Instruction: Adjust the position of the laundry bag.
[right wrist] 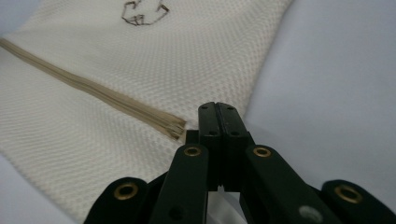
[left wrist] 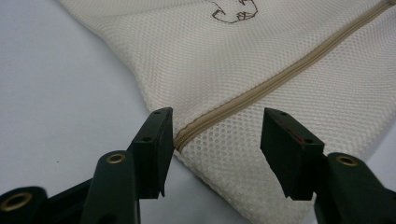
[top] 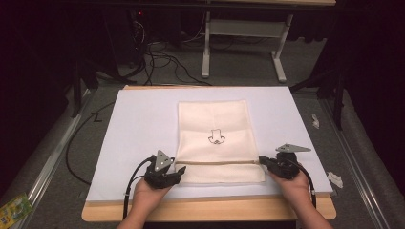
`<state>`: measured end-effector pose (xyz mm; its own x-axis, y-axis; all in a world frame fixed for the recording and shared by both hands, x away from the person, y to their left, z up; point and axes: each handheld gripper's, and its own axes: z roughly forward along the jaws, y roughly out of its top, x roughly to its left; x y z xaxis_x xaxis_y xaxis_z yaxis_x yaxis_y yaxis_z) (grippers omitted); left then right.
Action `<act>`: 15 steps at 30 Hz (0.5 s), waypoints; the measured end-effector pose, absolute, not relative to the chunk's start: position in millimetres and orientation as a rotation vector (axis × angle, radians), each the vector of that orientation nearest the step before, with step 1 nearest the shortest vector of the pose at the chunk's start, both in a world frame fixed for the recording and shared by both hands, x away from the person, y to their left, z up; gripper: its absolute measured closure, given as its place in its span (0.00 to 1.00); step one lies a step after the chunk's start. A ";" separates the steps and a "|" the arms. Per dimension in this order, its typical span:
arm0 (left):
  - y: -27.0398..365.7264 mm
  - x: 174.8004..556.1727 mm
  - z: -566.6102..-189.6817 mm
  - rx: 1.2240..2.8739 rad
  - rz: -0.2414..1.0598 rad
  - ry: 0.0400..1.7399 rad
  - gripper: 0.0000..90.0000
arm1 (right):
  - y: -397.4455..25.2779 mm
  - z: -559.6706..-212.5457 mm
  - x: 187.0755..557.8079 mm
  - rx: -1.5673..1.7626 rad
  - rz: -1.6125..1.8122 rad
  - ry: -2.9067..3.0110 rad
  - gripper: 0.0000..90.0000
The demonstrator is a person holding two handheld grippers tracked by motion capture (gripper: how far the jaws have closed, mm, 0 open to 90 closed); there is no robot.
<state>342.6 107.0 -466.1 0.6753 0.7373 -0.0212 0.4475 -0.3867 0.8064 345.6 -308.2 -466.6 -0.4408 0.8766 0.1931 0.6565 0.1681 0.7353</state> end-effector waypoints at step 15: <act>104.1 342.6 -467.6 2.066 0.419 0.908 0.50 | -306.8 -469.3 343.6 1.574 1.175 2.175 0.77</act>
